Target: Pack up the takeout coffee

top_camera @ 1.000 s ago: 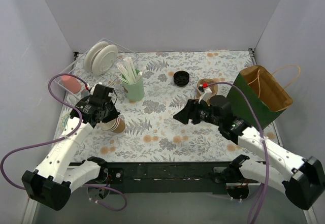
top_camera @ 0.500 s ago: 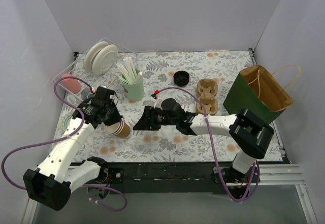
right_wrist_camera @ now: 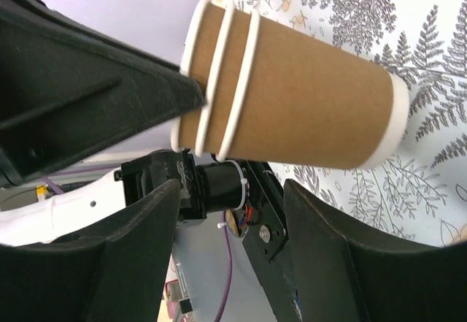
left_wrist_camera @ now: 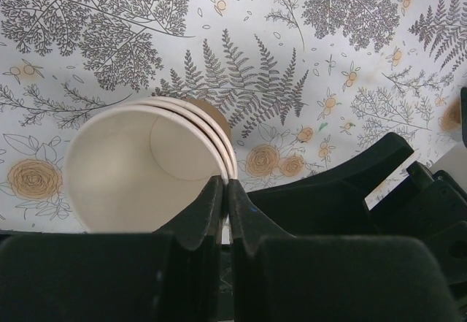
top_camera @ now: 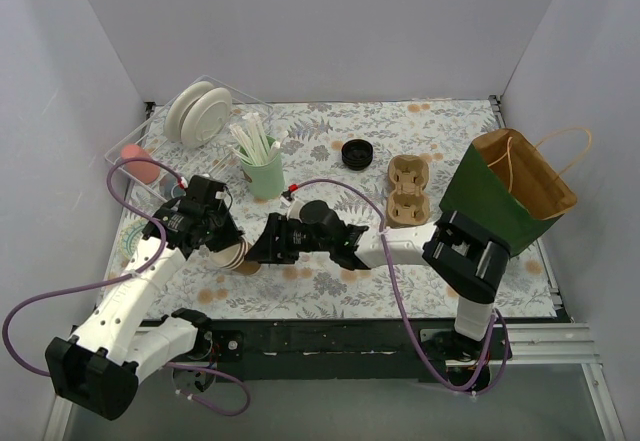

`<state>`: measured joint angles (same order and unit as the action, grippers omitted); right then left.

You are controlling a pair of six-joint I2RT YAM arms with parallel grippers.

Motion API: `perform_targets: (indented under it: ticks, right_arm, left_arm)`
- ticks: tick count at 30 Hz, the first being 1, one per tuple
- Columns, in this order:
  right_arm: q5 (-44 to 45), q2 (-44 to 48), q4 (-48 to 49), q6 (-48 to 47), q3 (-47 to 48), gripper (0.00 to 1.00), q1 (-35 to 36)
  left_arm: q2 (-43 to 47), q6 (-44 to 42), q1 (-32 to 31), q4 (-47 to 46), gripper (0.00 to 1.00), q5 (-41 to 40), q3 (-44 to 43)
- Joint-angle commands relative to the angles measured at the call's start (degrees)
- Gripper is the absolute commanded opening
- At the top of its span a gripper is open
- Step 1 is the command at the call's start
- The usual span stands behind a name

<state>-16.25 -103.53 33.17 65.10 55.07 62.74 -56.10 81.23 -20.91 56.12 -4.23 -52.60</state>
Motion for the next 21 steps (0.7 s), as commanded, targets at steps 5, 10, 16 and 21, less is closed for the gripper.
perform_targets:
  ticks: [5,10,16,21]
  right_arm:
    - [3.1,-2.3,-1.5,-0.1,6.3,0.65,0.8]
    - [5.1,-2.6,-4.4,-0.2,6.5,0.65,1.0]
    - [8.7,-2.9,-7.9,-1.7,6.7,0.57,0.9]
    - [10.5,-3.5,-9.5,-2.6,7.0,0.56,0.9]
  left_arm:
    - [2.0,1.3,-0.2,-0.8,0.0,1.6,1.0]
    - [2.7,1.8,-0.2,-1.0,0.0,1.7,1.4]
    - [2.6,1.7,-0.2,-0.2,0.0,1.2,1.7]
    - [2.1,1.4,-0.2,0.3,0.0,0.7,1.7]
